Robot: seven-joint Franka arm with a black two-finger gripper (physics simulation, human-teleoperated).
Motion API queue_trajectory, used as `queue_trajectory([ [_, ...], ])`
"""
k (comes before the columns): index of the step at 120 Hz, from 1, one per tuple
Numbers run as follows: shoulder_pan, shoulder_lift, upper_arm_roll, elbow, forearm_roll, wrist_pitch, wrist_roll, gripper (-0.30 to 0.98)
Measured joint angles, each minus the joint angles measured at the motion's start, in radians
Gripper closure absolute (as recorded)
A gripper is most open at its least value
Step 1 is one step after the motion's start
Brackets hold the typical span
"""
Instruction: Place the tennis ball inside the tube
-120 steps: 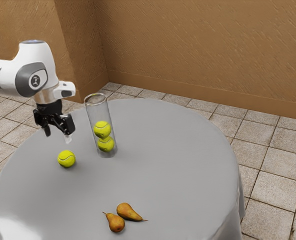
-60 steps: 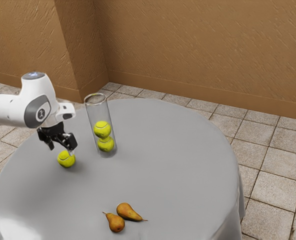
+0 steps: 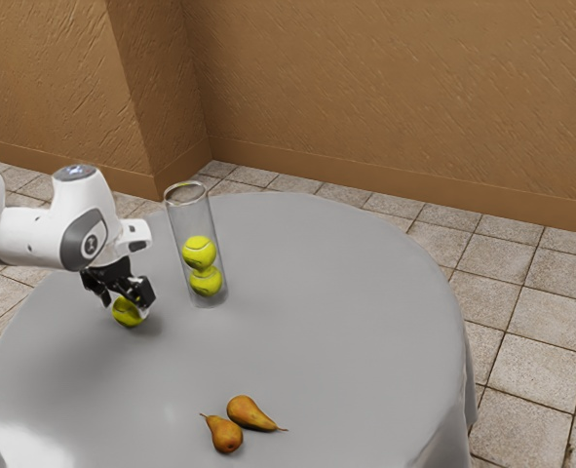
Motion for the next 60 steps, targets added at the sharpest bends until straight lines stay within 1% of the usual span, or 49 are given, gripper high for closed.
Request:
queue_trajectory([
  [15, 0.003, 0.017, 0.0, 0.001, 0.0, 0.015, 0.002, 0.01],
  [43, 0.003, 0.032, 0.0, 0.004, 0.004, 0.051, 0.006, 0.2],
  [60, 0.002, 0.049, 0.0, 0.019, 0.004, 0.061, 0.009, 0.25],
])
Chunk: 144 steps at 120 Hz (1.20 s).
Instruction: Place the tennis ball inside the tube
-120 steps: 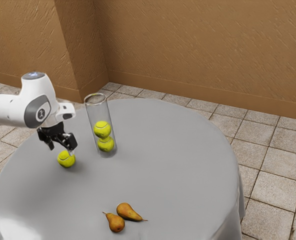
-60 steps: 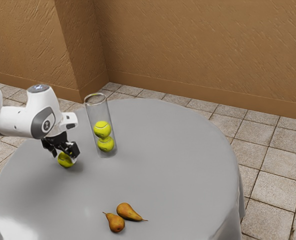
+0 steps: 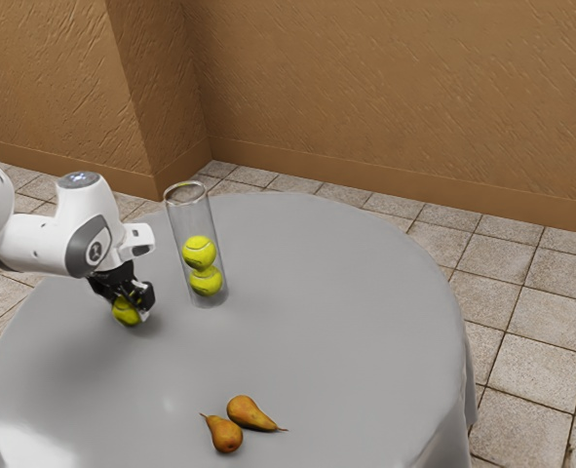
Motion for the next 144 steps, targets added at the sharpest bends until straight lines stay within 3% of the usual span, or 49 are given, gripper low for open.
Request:
queue_trajectory([
  [37, -0.001, -0.025, 0.0, -0.002, -0.002, -0.01, 0.0, 0.28],
  [67, -0.009, -0.283, -0.018, 0.002, -0.013, -0.189, -0.009, 0.32],
  [79, -0.009, -0.328, -0.033, 0.101, -0.019, -0.303, -0.013, 0.32],
  [98, 0.013, -0.323, -0.077, 0.274, -0.021, -0.459, -0.017, 0.32],
  [120, 0.046, -0.265, -0.147, 0.379, -0.018, -0.543, -0.026, 0.31],
  [144, -0.011, -0.185, -0.197, 0.477, -0.015, -0.577, -0.037, 0.3],
])
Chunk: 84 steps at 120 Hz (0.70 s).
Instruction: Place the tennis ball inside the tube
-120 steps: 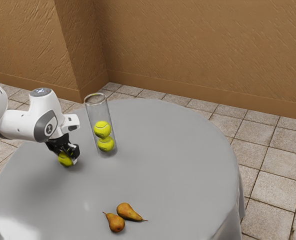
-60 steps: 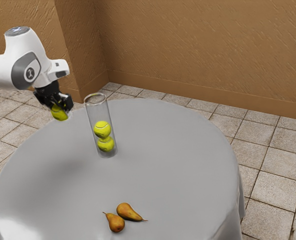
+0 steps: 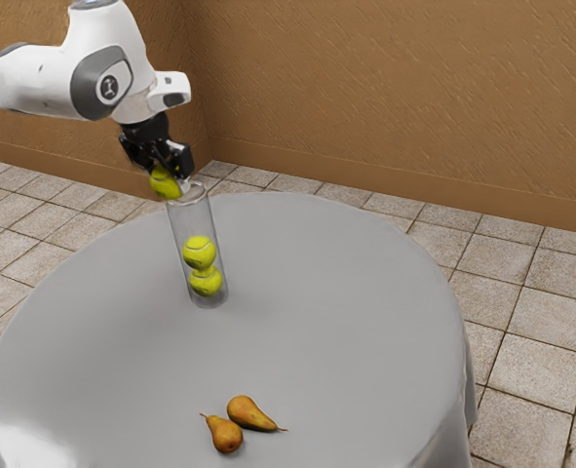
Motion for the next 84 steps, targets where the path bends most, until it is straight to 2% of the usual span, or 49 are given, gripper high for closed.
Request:
queue_trajectory([
  [27, 0.007, 0.052, -0.006, 0.059, 0.01, -0.001, -0.02, 0.29],
  [55, 0.006, 0.079, -0.006, 0.078, 0.006, -0.003, -0.03, 0.11],
  [71, 0.006, 0.029, -0.006, 0.072, 0.0, -0.082, -0.03, 0.06],
  [84, 0.006, -0.045, -0.007, 0.077, -0.03, -0.173, -0.022, 0.03],
])
